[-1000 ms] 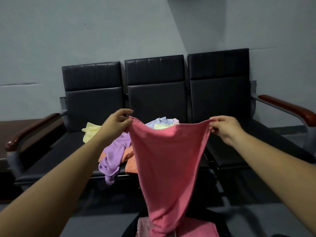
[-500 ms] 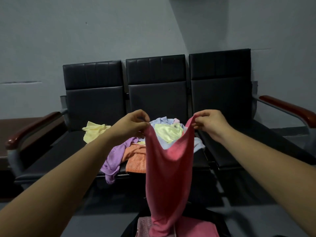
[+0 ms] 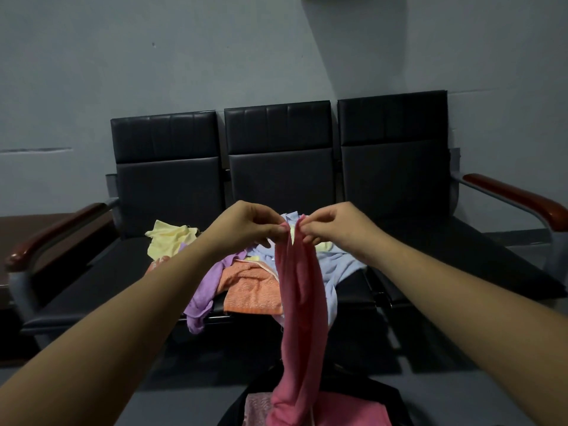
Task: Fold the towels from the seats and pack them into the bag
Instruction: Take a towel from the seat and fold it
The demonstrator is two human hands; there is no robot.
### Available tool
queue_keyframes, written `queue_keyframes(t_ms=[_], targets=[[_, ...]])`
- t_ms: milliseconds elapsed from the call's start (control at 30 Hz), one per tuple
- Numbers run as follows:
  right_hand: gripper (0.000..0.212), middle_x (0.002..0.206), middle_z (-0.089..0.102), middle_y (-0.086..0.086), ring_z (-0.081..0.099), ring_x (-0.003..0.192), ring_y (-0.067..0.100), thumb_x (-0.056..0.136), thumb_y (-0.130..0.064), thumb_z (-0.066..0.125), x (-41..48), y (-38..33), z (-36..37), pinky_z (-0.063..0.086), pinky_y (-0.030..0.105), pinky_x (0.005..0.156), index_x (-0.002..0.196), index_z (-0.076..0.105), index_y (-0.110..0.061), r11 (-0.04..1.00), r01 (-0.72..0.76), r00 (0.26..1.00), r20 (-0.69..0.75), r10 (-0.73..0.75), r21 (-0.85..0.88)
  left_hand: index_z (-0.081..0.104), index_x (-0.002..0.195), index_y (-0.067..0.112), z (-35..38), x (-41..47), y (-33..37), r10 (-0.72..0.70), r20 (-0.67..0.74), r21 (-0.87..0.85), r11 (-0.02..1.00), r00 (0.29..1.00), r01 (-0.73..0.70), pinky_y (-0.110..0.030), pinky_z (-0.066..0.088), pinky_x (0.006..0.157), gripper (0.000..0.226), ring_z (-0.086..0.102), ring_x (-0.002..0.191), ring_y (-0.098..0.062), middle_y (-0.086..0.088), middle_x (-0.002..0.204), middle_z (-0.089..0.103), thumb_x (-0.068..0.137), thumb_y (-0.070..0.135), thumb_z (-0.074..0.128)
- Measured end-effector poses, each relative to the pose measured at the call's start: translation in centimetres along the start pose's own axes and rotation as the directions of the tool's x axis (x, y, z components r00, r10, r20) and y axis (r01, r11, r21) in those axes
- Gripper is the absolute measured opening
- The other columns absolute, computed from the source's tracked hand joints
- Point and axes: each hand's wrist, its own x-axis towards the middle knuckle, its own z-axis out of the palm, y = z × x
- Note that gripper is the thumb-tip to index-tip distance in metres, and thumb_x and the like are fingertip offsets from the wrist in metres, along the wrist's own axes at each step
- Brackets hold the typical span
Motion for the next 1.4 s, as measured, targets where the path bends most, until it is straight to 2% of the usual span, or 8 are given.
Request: queue_keyframes(t_ms=[200, 333, 500, 700, 833, 1000, 1167, 1400], targets=[[0.029, 0.080, 0.077, -0.003, 0.074, 0.082, 0.012, 0.072, -0.049, 0.079, -0.1, 0.2, 1.8, 0.060, 0.044, 0.084, 0.086, 0.081, -0.024, 0.941, 0.045, 0.999, 0.036, -0.035, -0.336, 0.071, 0.080, 0.033, 0.8, 0.8, 0.6, 0.055, -0.116, 0.174, 0.984, 0.992, -0.035, -0.034, 0.052, 0.070, 0.019, 0.063, 0.089, -0.025, -0.003, 0.100, 0.062, 0.082, 0.051, 0.072], [0.011, 0.079, 0.073, 0.016, 0.069, 0.070, 0.015, 0.088, -0.005, 0.074, 0.1, 0.1, 1.4, 0.060, 0.025, 0.070, 0.093, 0.076, 0.005, 0.998, 0.038, 0.999, -0.026, -0.039, -0.041, 0.076, 0.087, 0.023, 0.5, 0.4, -0.1, -0.037, -0.056, 0.069, 0.997, 0.998, 0.041, -0.037, 0.055, 0.089, 0.036, 0.061, 0.100, -0.014, 0.006, 0.115, 0.057, 0.075, 0.057, 0.072], [0.013, 0.076, 0.071, 0.014, 0.070, 0.067, 0.017, 0.087, -0.002, 0.074, 0.0, -0.3, -0.2, 0.059, 0.024, 0.066, 0.091, 0.071, 0.009, 0.967, -0.017, 0.998, -0.049, 0.030, 0.255, 0.081, 0.085, 0.039, 1.4, -0.4, -2.1, -0.106, 0.174, 0.047, 0.994, 0.979, 0.099, -0.035, 0.046, 0.106, 0.005, 0.050, 0.120, -0.001, 0.014, 0.128, 0.052, 0.081, 0.040, 0.079], [0.009, 0.070, 0.069, 0.011, 0.065, 0.065, 0.019, 0.085, -0.003, 0.075, 0.6, 0.8, -2.4, 0.058, 0.028, 0.066, 0.077, 0.070, -0.001, 0.917, -0.065, 0.976, -0.167, 0.141, 0.394, 0.080, 0.088, 0.026, 1.1, -0.5, -3.3, -0.167, 0.263, 0.152, 0.980, 0.950, 0.130, -0.030, 0.043, 0.101, 0.017, 0.058, 0.112, -0.005, 0.009, 0.115, 0.069, 0.086, 0.042, 0.075], [0.012, 0.078, 0.074, 0.015, 0.069, 0.075, 0.025, 0.081, -0.004, 0.080, 0.7, 2.1, -3.6, 0.060, 0.039, 0.079, 0.071, 0.072, -0.004, 0.969, -0.145, 0.942, -0.272, 0.197, 0.198, 0.065, 0.078, 0.007, -0.2, -0.1, -2.8, -0.124, 0.027, 0.161, 0.980, 0.992, 0.118, -0.031, 0.048, 0.064, 0.046, 0.056, 0.060, -0.014, 0.003, 0.066, 0.063, 0.084, 0.052, 0.068], [0.019, 0.069, 0.069, 0.008, 0.067, 0.065, 0.018, 0.083, 0.001, 0.075, 1.0, -0.6, -5.0, 0.058, 0.030, 0.067, 0.070, 0.063, -0.007, 0.950, -0.033, 0.957, -0.263, 0.119, 0.310, 0.073, 0.082, 0.016, -2.9, 1.2, -0.3, 0.012, -0.249, 0.098, 0.995, 0.968, 0.013, -0.051, 0.058, 0.082, 0.030, 0.072, 0.078, -0.026, -0.009, 0.079, 0.075, 0.093, 0.043, 0.068], [0.012, 0.076, 0.068, 0.005, 0.065, 0.065, 0.012, 0.086, 0.003, 0.072, 1.9, -1.6, -6.0, 0.056, 0.025, 0.069, 0.090, 0.065, -0.006, 0.916, 0.097, 0.950, -0.310, 0.031, 0.389, 0.071, 0.085, 0.021, -3.7, 1.6, 2.2, 0.071, -0.246, 0.109, 0.993, 0.967, -0.046, -0.026, 0.060, 0.081, 0.014, 0.071, 0.074, -0.003, 0.006, 0.078, 0.074, 0.094, 0.030, 0.067], [0.014, 0.088, 0.075, 0.007, 0.072, 0.081, 0.017, 0.087, -0.004, 0.073, 1.4, 0.1, -5.6, 0.058, 0.033, 0.086, 0.101, 0.073, -0.003, 0.934, -0.061, 0.970, -0.199, 0.138, 0.351, 0.071, 0.101, 0.017, -1.8, 1.2, 0.1, 0.020, -0.428, 0.016, 1.000, 0.903, -0.015, -0.027, 0.059, 0.081, 0.016, 0.072, 0.084, -0.011, 0.002, 0.089, 0.075, 0.090, 0.028, 0.073]])
